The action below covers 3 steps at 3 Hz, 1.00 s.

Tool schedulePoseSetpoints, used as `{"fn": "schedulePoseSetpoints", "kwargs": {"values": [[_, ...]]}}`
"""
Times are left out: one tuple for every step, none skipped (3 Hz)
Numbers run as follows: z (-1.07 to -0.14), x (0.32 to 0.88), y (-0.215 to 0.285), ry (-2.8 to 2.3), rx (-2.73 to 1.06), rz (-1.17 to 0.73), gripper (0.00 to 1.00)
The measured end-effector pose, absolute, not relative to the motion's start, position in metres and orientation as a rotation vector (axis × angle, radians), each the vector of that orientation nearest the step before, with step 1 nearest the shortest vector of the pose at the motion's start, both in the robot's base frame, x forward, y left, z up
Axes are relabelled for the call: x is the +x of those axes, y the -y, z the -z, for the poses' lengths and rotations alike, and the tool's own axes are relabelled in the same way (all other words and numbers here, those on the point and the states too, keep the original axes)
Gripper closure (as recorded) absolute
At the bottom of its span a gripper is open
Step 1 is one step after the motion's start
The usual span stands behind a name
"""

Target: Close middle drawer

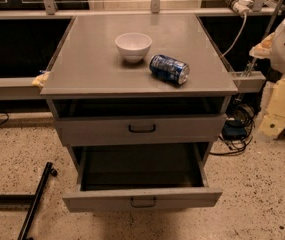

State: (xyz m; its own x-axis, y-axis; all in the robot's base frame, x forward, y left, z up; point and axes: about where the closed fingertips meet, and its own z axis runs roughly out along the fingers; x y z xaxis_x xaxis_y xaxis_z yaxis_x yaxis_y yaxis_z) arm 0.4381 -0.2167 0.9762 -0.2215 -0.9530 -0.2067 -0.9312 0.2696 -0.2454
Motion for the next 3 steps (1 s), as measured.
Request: {"fn": "schedulePoseSetpoints", "kwargs": {"values": [[-0.976, 0.438, 0.217, -2.232, -1.725, 0.098, 0.00], [-0.955, 0.434, 0.216, -2.250, -1.693, 0.056, 0.18], [-0.911, 0.416, 0.202, -2.241, -1.633, -0.056, 0.42]]}}
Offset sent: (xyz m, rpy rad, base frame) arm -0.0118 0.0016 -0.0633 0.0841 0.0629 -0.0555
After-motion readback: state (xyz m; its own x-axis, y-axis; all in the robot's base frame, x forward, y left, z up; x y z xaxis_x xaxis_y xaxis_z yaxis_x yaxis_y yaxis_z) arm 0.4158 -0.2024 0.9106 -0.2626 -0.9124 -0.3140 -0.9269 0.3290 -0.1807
